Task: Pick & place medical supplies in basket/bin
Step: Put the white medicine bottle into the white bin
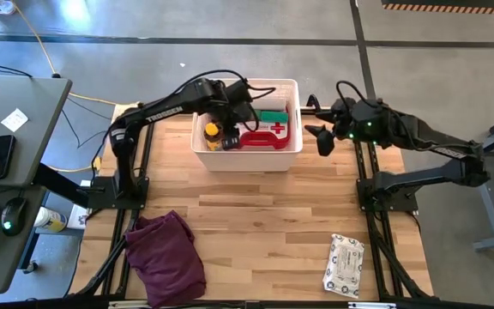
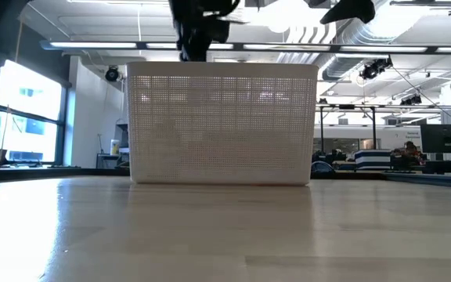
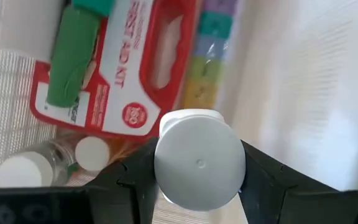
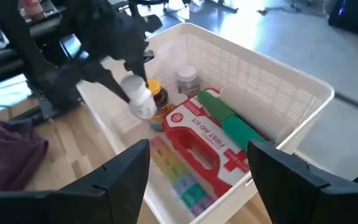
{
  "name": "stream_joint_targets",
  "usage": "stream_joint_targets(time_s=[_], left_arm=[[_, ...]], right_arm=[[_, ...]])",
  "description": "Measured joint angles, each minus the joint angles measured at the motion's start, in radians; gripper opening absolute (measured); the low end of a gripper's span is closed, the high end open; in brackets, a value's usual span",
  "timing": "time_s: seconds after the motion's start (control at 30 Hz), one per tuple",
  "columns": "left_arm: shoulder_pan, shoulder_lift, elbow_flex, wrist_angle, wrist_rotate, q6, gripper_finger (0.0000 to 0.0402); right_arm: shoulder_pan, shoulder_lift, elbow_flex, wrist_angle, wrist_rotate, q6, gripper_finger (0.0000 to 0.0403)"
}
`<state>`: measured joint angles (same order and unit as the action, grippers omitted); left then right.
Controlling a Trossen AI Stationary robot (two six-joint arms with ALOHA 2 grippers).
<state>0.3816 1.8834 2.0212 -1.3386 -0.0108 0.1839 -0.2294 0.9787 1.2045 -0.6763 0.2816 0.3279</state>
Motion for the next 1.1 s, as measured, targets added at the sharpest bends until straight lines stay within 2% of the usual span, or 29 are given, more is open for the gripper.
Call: stream_joint_targets(time_s=[0.23,0.47,0.63,0.77,0.9,1.1], left_arm=[[0.084,-0.092,-0.240,0.231,0.032,0.013,0.0208],[0.110,-0.157,-0.458,0.367,0.057,-0.034,0.0208],[0.110,-0.162,-0.498,0.400,0.111,-0.031,0.0208],[0.112,-0.164,-0.545,0.401,0.079,-0.033,0.0208],[0.142,-0.160,-0.578,0.395,0.096,-0.082,0.0208],[0.157,-0.160,-0.580,0.400,0.098,-0.141,0.0223]], right_arm=[[-0.015,0.001,0.000,-0.001,0.009,0.013,0.0259],[-0.064,0.001,0.000,0.000,-0.003,0.014,0.0259],[-0.124,0.001,-0.002,-0.001,-0.058,0.008,0.0259],[-0.169,0.002,-0.002,-0.001,-0.103,0.008,0.0259],[-0.196,0.002,-0.002,-0.001,-0.134,0.013,0.0259],[-0.203,0.002,-0.003,-0.001,-0.134,0.015,0.0259]])
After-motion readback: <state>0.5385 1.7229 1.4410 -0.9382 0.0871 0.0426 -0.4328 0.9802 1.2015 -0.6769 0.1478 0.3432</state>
